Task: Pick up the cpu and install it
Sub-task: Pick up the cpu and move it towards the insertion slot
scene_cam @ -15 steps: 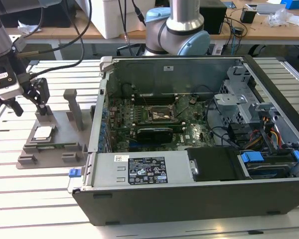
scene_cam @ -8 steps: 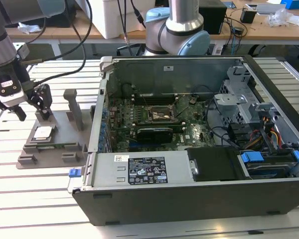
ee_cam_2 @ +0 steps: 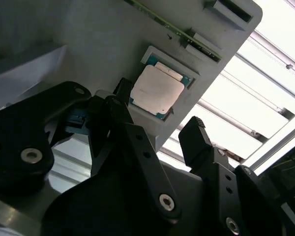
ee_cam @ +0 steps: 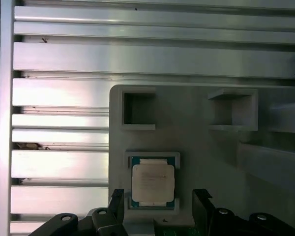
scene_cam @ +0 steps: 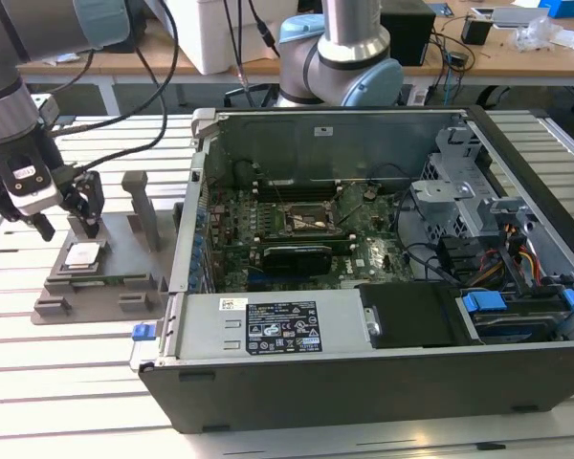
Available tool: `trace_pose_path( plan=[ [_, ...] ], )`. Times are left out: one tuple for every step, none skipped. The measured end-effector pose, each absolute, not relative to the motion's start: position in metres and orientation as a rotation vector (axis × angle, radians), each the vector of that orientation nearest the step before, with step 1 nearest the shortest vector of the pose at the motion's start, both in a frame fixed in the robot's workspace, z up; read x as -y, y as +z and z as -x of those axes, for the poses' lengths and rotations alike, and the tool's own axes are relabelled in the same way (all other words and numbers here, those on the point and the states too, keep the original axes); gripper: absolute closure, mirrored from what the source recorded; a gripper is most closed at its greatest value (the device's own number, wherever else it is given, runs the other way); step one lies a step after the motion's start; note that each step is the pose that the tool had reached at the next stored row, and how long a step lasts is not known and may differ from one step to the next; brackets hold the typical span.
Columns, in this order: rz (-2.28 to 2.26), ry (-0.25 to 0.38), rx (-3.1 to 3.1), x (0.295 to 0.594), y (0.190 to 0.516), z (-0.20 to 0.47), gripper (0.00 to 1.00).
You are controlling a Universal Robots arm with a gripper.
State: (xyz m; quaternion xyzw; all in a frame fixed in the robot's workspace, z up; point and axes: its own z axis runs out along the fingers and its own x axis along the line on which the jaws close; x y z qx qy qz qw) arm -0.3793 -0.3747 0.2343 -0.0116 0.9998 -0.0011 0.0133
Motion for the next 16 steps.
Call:
trace_pose_path(
  plan=[
    [0.036, -0.003, -3.115, 0.375, 0.231, 0.379, 0.34],
    [0.037, -0.003, -3.115, 0.375, 0.227, 0.379, 0.34],
    [0.037, -0.003, -3.115, 0.375, 0.224, 0.379, 0.34],
    [0.037, -0.003, -3.115, 0.375, 0.222, 0.379, 0.34],
    [0.037, -0.003, -3.115, 0.375, 0.22, 0.379, 0.34],
    [0.037, -0.003, -3.115, 0.375, 0.218, 0.379, 0.34],
    [0.037, -0.003, -3.115, 0.375, 0.214, 0.379, 0.34],
    [0.037, -0.003, -3.115, 0.375, 0.211, 0.379, 0.34],
    [0.037, -0.003, -3.115, 0.375, 0.208, 0.379, 0.34],
    [0.037, -0.003, -3.115, 0.375, 0.206, 0.379, 0.34],
    [0.037, -0.003, -3.115, 0.375, 0.204, 0.379, 0.34],
    [0.037, -0.003, -3.115, 0.375, 0.2, 0.379, 0.34],
    [0.037, -0.003, -3.115, 0.375, 0.197, 0.379, 0.34],
    [0.037, -0.004, -3.115, 0.375, 0.194, 0.379, 0.34],
    [0.037, -0.004, -3.115, 0.375, 0.193, 0.379, 0.34],
    [0.037, -0.007, -3.115, 0.375, 0.192, 0.379, 0.34]
  ],
)
